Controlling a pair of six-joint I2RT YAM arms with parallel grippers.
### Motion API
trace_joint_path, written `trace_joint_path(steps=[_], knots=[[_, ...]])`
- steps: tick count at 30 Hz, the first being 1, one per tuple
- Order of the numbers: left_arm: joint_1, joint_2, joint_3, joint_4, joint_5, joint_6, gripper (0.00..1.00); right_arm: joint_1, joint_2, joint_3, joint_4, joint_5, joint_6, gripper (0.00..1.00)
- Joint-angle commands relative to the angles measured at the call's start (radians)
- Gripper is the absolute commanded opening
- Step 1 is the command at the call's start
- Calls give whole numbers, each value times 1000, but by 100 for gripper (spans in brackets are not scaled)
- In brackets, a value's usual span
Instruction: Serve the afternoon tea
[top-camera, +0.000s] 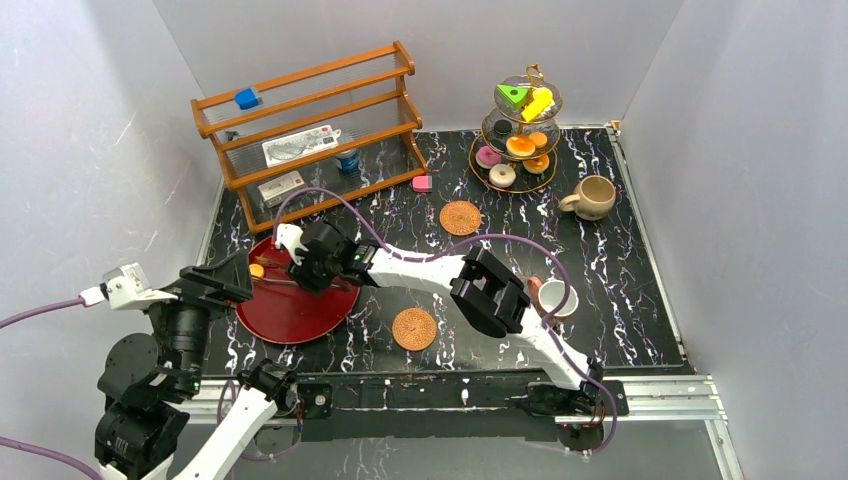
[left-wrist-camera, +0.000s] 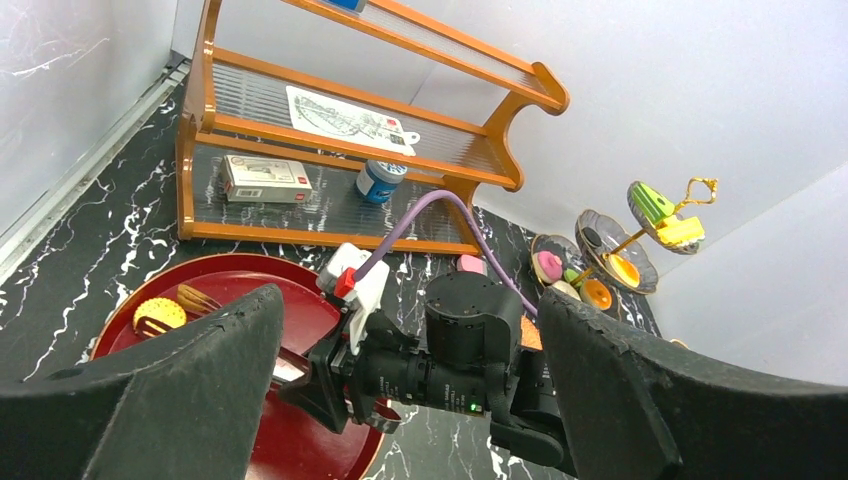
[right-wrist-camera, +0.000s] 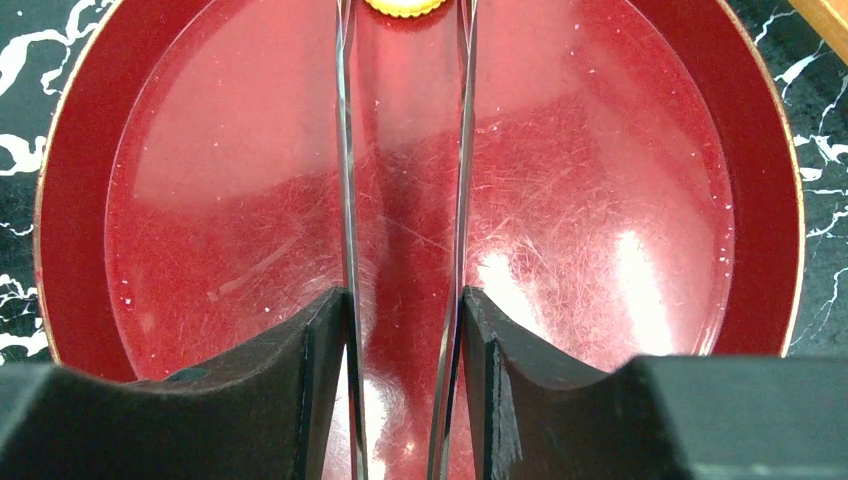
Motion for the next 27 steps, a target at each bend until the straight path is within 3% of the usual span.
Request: trace_joint_path(steps=[1, 10, 15, 27], knots=[[-3, 27, 25, 19, -3, 35, 94, 7, -1, 61, 8, 24, 3, 51], [-3, 20, -22, 27, -1, 11, 94, 7, -74, 19, 13, 62, 34, 45], [-3, 41, -26, 32, -10, 70, 94, 6, -105, 22, -32, 53, 91, 44], [-3, 49, -49, 18, -3, 116, 95, -13, -325, -234, -19, 135, 193, 44]])
